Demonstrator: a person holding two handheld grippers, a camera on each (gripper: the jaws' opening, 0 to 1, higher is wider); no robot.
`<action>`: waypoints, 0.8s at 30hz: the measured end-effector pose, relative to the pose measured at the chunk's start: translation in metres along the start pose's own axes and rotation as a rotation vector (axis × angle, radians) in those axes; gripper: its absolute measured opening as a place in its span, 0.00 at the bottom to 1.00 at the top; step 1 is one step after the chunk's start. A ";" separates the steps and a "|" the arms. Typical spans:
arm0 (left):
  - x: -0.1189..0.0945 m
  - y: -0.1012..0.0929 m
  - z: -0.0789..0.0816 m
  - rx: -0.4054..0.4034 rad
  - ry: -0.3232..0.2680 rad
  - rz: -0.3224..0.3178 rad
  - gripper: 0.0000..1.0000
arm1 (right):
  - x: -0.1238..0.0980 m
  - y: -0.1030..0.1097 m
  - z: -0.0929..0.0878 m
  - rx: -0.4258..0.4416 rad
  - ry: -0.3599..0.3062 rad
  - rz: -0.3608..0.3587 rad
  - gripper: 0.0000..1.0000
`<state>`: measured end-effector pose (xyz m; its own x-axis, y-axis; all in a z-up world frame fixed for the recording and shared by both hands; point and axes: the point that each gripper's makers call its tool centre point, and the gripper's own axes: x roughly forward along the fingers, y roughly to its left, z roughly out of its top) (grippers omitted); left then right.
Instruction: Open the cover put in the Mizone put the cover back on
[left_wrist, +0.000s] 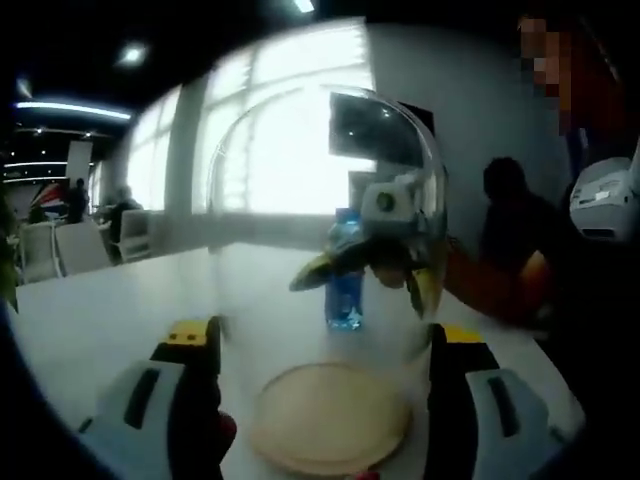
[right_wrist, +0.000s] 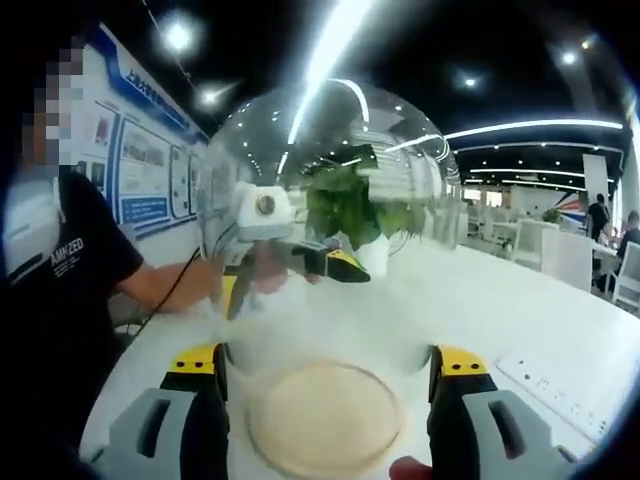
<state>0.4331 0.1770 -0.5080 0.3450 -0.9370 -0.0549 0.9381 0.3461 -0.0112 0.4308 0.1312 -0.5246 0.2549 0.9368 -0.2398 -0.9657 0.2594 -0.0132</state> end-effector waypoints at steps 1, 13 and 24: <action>0.000 0.000 0.000 -0.001 0.001 0.000 0.73 | 0.000 0.000 0.000 0.000 -0.004 0.002 0.76; 0.001 -0.001 0.001 -0.016 -0.002 0.001 0.75 | 0.006 0.000 0.002 0.007 -0.055 0.020 0.80; 0.003 -0.002 0.000 -0.009 -0.006 -0.001 0.76 | 0.013 0.001 0.004 0.024 -0.092 0.030 0.85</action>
<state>0.4323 0.1734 -0.5084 0.3446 -0.9375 -0.0492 0.9381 0.3458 -0.0199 0.4332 0.1450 -0.5239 0.2307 0.9615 -0.1496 -0.9717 0.2357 0.0166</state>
